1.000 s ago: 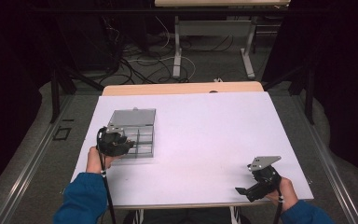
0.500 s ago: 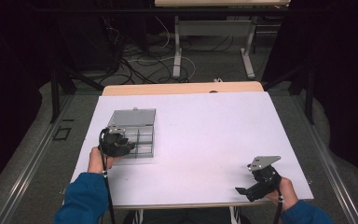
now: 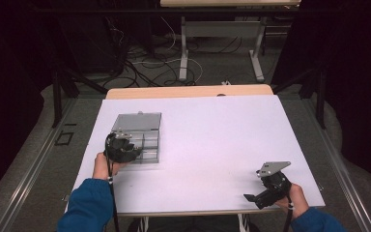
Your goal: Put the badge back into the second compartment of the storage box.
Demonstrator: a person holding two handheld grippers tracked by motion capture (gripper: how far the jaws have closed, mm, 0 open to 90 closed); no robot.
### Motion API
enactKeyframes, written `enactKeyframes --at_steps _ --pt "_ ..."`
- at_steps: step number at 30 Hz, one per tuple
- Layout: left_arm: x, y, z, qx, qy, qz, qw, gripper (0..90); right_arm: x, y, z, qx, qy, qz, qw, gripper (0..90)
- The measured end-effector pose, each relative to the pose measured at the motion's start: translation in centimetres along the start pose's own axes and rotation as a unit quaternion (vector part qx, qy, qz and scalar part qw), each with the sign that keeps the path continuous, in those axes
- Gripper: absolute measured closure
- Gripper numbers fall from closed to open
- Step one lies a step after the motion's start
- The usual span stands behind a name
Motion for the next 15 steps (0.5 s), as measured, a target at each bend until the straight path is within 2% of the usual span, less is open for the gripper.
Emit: enactKeyframes --at_steps 2,4,8,10,11,15 --pt "0.0 0.0 -0.1 -0.002 0.004 -0.001 1.0000 44.6 0.0 0.0 0.0 0.000 0.000 0.000 1.0000 0.7" --pt "0.1 -0.2 -0.3 -0.009 0.002 -0.004 0.9999 38.7 0.0 0.0 0.0 0.000 0.000 -0.001 1.0000 0.8" --pt "0.2 -0.9 -0.6 -0.022 -0.004 -0.008 0.9997 29.3 0.0 0.0 0.0 -0.003 0.000 0.000 1.0000 0.8" --pt "0.4 -1.1 -0.7 -0.019 0.001 -0.022 0.9996 23.2 0.0 0.0 0.0 -0.003 0.000 -0.002 1.0000 0.8" --pt "0.4 -1.2 -0.7 -0.021 0.006 -0.023 0.9995 20.8 -0.1 0.1 -0.1 -0.011 -0.002 -0.001 0.9999 0.8" --pt "0.4 -1.3 -0.7 -0.016 0.007 -0.027 0.9995 15.0 0.0 0.0 0.0 -0.006 0.005 -0.003 1.0000 0.8"
Point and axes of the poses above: each handheld gripper's, and its own axes: y roughly forward along the jaws, z roughly out of its underside, x roughly to its left, the point moved 8 cm from there along y, roughly forward along the jaws, and after that the axes turned 10 degrees about y, right-handed, at the moved point
